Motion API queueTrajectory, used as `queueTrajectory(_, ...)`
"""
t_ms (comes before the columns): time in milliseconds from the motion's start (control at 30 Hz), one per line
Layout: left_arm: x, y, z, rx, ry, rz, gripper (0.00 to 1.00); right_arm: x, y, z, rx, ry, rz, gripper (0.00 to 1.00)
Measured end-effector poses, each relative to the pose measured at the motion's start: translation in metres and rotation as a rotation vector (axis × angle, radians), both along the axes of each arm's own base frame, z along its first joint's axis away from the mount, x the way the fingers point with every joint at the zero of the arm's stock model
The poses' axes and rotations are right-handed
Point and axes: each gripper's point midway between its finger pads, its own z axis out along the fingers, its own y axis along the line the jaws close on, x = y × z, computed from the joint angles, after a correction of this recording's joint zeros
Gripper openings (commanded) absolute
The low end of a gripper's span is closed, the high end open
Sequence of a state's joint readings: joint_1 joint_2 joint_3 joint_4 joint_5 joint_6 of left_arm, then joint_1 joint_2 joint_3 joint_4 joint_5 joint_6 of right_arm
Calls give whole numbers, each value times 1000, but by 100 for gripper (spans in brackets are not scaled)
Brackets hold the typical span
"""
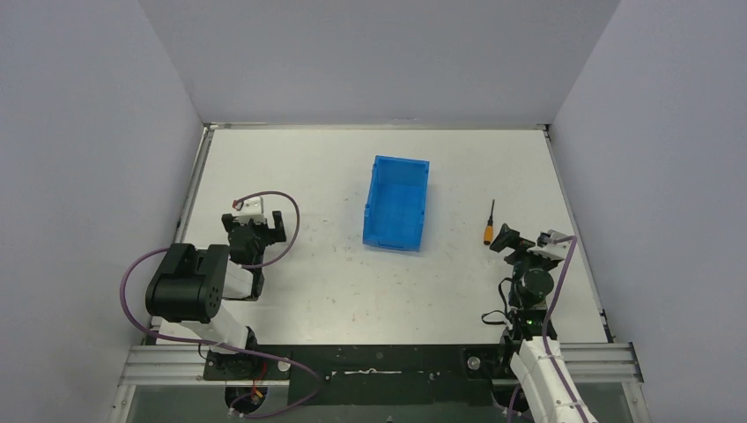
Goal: Put the screwdriver in the bin
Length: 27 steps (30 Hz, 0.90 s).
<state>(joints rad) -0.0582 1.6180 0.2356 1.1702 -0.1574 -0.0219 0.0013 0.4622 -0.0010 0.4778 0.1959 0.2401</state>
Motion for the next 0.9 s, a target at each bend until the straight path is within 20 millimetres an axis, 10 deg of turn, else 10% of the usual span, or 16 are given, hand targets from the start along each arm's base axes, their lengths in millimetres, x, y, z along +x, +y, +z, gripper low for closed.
queueTrajectory(400,0,0,0,0,0,0,97,1,3,-4,22,44,13,100)
queueTrajectory(733,0,0,0,0,0,0,97,59,10,77,71,198,34,100)
queueTrajectory(900,0,0,0,0,0,0,97,82,13,27,81,473,44,100)
